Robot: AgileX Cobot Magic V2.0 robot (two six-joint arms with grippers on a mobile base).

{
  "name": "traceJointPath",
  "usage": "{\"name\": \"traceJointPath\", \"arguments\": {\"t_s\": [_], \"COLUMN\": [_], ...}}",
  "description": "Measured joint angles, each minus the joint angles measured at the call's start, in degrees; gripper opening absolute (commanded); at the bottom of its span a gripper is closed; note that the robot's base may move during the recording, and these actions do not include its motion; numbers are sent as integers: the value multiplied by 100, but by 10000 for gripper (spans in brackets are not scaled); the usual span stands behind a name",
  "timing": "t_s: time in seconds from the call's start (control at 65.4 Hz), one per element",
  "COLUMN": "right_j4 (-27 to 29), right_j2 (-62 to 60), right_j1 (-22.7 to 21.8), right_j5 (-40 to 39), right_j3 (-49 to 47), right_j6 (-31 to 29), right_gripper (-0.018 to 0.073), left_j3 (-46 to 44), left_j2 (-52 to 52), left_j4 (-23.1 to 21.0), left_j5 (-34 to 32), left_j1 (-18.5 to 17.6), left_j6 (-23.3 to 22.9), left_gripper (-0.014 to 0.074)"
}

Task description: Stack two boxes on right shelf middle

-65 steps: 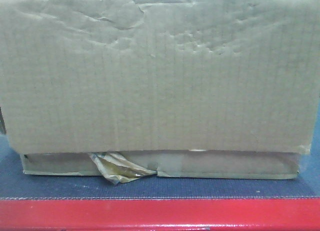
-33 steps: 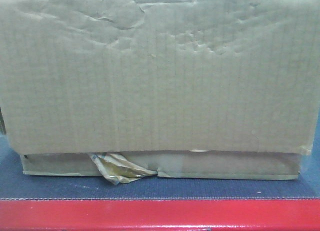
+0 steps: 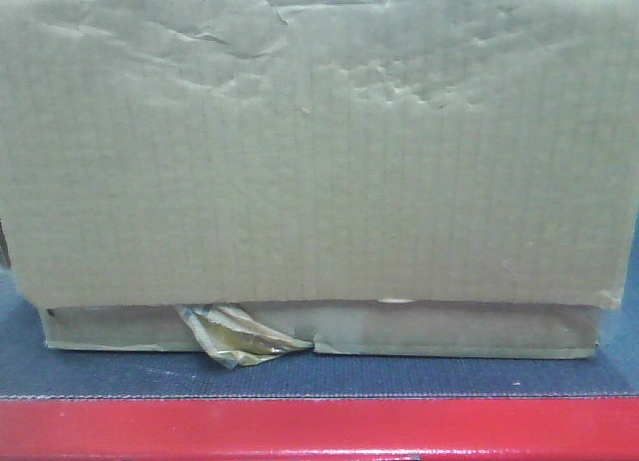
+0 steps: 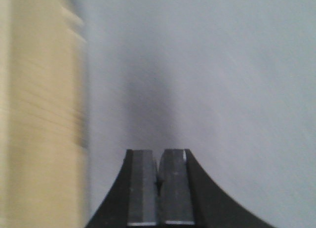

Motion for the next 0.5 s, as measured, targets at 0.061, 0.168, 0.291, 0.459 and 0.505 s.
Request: {"name": "traceJointPath", "arguments": {"t_s": [0.061,0.168,0.291,0.459,0.505], "right_j4": [0,-11,23,610,735], "right_j2": [176,517,848,1180,1263], "right_j1": [165,332,454,466,466], "right_j5": [198,413,438,504,506], "right_j3": [-458,-1140,-1699,-1791,-1791], "right_j6": [12,22,45,45,45], "right_gripper": [-139,-129,58,368,373], "left_j3": [0,0,0,0,0], "left_j2": [0,0,0,0,0], "left_j4": [0,0,0,0,0], "left_j5": [0,0,0,0,0], "left_j1": [0,0,0,0,0], "left_j6": [0,0,0,0,0], "left_gripper": [358,358,358,358,358]}}
